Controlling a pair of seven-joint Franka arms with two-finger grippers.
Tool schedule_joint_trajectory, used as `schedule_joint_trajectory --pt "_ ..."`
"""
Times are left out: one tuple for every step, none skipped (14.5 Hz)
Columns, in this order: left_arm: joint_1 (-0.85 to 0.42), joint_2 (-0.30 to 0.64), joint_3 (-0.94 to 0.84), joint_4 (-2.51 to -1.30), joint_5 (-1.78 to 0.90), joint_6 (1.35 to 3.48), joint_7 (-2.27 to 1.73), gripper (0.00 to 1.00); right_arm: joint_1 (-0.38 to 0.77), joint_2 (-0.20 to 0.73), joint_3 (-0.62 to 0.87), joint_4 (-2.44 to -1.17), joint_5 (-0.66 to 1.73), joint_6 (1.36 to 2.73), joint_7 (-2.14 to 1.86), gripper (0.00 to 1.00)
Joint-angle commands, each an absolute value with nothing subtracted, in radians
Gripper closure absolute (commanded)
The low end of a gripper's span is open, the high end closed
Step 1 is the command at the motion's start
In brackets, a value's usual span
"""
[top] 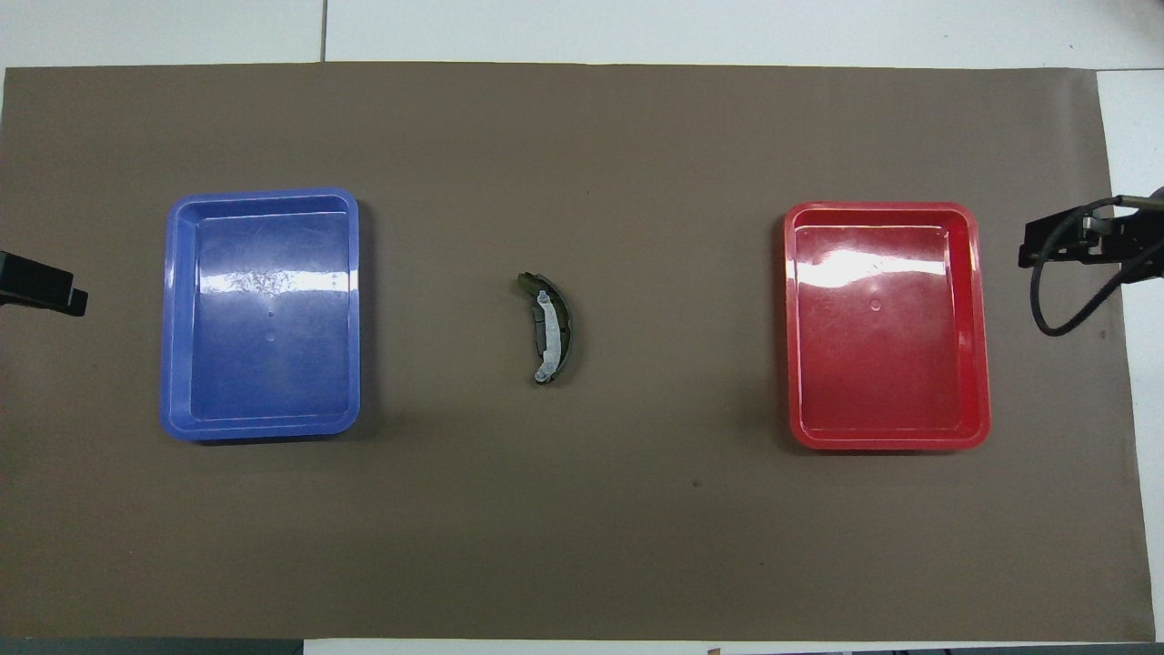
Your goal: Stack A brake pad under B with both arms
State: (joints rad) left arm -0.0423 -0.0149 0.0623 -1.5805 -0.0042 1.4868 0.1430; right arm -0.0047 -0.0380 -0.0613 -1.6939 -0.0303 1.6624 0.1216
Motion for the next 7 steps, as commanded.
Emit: schedule_joint_trajectory --pt "-0.026 -0.029 0.054 -1.595 -0.012 1.479 0.158 0.00 -0.005 -0.051 -0.045 -1.635 -0.032 1.554 0.100 0.00" --pt "-0.026 -0.029 0.054 -1.595 -0.012 1.479 0.156 0.00 -0.005 -0.051 -0.044 -1.614 -0.029 1.531 0.097 0.00" --pt "-0.026 -0.029 0.054 -1.595 -0.012 1.479 0.158 0.00 -0.006 -0.043 -0.044 -1.585 -0.020 1.502 0.094 0.00" --pt "-0.026 -0.029 0.054 -1.595 -0.012 1.479 0.158 0.00 -0.008 -0.034 -0.044 -1.548 -0.003 1.467 0.091 0.00" --pt "-0.026 -0.029 0.054 -1.595 -0.012 1.479 0.156 0.00 -0.005 -0.029 -0.044 -1.554 0.006 1.468 0.092 0.00" --pt "-0.026 -0.029 0.054 -1.595 -0.012 1.479 0.156 0.00 0.003 -0.038 -0.044 -1.572 0.006 1.465 0.095 0.00" --pt "-0.026 -0.029 0.054 -1.595 -0.012 1.479 0.156 0.00 0.003 -0.037 -0.044 -1.572 0.006 1.471 0.091 0.00"
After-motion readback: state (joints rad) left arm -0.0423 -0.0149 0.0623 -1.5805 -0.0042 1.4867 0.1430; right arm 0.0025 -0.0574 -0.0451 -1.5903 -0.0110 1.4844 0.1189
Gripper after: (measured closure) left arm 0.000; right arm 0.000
